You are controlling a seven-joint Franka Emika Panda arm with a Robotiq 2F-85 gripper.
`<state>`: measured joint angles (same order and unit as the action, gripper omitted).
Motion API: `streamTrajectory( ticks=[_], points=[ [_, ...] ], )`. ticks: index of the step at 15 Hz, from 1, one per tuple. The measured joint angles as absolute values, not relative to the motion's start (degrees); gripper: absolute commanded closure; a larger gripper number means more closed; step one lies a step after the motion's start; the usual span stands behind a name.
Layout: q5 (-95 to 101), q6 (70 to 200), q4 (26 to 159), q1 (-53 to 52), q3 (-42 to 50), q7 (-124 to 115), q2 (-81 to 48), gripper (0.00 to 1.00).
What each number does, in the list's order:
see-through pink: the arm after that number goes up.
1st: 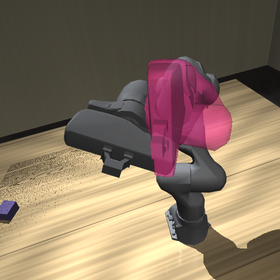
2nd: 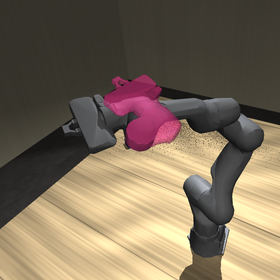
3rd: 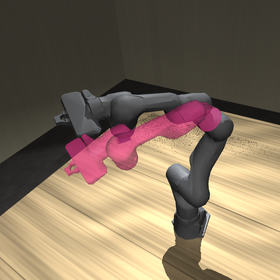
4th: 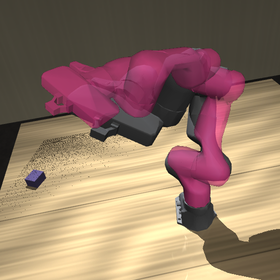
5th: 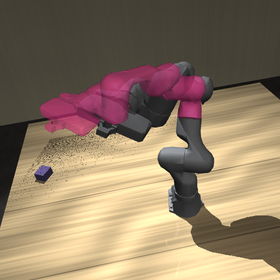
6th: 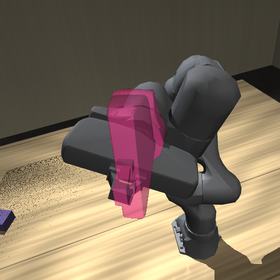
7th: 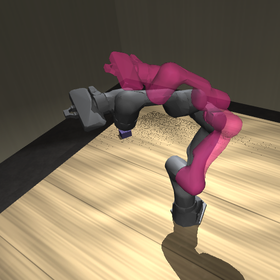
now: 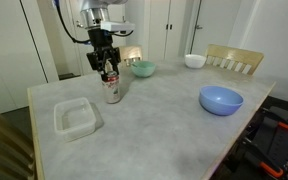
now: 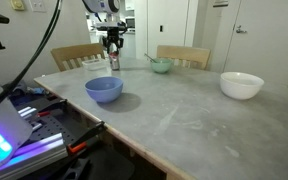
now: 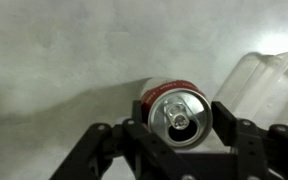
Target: Place the soda can next to the green bowl
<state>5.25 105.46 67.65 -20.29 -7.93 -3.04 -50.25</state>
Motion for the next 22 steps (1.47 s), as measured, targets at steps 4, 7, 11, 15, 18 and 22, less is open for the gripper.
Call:
streamTrajectory(
  ticks=[4, 7, 11, 15, 18, 22],
  points=[
    [5.28, 101.94, 65.56, -20.18, -7.46, -2.99, -50.32, 0.56],
    [5.32, 97.92, 63.74, -19.70, -6.32, -2.25, -50.26, 0.56],
    [5.27, 97.91, 63.60, -16.20, -5.01, 0.10, -49.77, 0.56],
    [5.02, 100.39, 64.39, -10.64, -3.56, 0.39, -49.50, 0.56],
    [4.90, 101.06, 66.89, -6.22, -2.27, 0.38, -47.87, 0.56],
    [4.90, 100.91, 71.20, -1.98, -0.20, 0.37, -44.69, 0.56]
  ],
)
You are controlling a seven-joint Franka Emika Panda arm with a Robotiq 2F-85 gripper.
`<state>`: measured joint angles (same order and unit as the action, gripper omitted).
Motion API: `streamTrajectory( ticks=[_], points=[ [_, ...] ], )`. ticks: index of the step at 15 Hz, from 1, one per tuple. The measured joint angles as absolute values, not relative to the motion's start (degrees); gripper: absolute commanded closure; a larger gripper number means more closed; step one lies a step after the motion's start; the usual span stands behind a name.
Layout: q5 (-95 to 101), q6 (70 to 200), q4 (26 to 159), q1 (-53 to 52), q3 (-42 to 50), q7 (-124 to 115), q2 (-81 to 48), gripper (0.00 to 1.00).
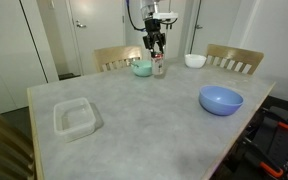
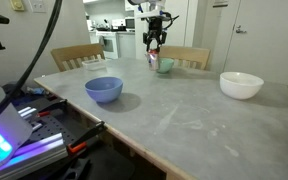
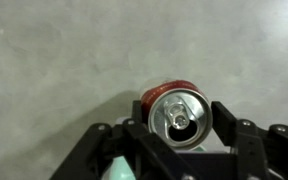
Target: Place the soda can next to the green bowl
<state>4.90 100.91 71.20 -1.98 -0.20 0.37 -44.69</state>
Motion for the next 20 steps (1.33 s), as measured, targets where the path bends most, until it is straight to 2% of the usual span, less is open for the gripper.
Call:
streamTrajectory(
  ticks=[6, 12, 20],
  points=[
    [4.89, 101.52, 75.86, 1.14, 1.81, -0.14, -41.89, 0.56],
    [4.70, 108.02, 80.89, 2.13, 2.61, -2.40, -42.69, 0.56],
    [2.11, 110.50, 81.29, 4.50, 4.05, -5.09, -42.52, 0.56]
  ],
)
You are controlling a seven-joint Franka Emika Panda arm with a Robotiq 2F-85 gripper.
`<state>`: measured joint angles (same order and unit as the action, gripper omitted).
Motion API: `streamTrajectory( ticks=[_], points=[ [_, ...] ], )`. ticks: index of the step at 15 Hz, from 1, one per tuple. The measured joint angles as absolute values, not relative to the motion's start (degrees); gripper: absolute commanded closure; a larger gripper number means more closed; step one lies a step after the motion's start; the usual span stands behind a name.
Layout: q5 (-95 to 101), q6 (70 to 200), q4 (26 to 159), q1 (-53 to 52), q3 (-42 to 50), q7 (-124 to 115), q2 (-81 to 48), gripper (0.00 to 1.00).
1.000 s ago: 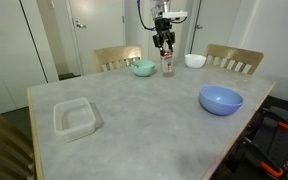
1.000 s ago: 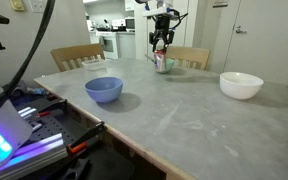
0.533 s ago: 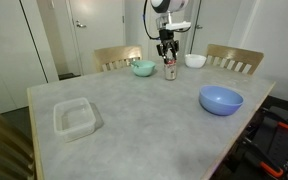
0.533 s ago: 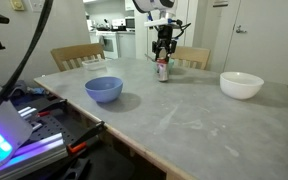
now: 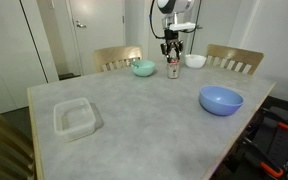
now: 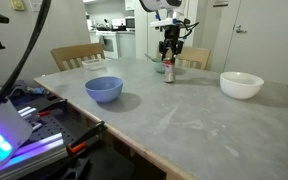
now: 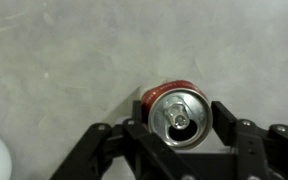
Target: Place the soda can next to the green bowl
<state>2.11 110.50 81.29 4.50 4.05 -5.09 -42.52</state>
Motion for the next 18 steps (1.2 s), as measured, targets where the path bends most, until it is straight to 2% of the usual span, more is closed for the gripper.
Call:
streamTrajectory(
  ticks=[8, 18],
  points=[
    [-7.22, 110.50, 82.14, 8.11, 4.18, -6.59, -42.24, 0.56],
    [-11.06, 110.50, 82.57, 7.64, 2.43, -6.60, -42.10, 0.56]
  ],
)
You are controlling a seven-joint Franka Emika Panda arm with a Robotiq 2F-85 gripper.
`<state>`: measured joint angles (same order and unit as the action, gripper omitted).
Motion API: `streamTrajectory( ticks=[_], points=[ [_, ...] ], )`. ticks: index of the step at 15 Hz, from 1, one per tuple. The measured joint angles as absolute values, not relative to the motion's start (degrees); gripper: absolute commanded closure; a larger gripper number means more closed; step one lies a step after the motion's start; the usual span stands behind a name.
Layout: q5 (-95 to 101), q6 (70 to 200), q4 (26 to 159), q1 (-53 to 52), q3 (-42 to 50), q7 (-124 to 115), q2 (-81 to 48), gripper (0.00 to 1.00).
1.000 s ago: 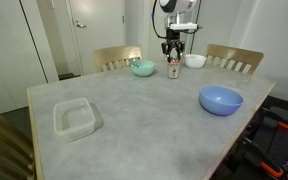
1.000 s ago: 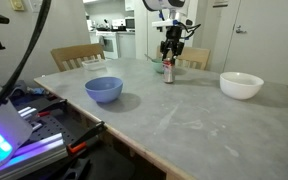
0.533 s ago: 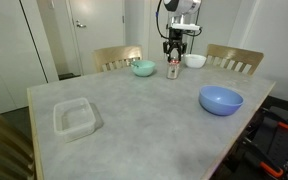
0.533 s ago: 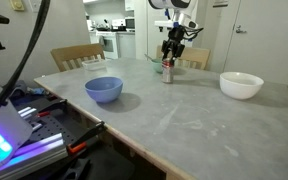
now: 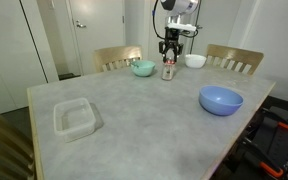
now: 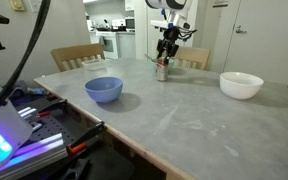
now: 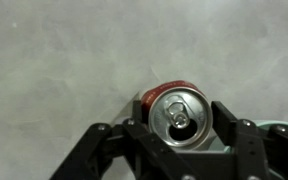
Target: Place the soda can next to the green bowl
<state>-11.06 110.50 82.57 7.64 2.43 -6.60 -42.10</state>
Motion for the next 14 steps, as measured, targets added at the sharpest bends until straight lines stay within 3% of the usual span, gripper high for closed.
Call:
streamTrajectory(
  ticks=[3, 4, 7, 14],
  points=[
    [-11.10, 110.50, 82.58, 7.32, 1.88, -6.60, -42.10, 0.56],
    [-11.10, 110.50, 82.58, 7.22, 1.87, -6.60, -42.10, 0.08],
    [-11.11, 110.66, 83.13, 7.18, 1.87, -6.59, -42.09, 0.00],
    [-8.87, 108.75, 84.81, 6.66, 1.90, -4.90, -37.73, 0.00]
  ],
)
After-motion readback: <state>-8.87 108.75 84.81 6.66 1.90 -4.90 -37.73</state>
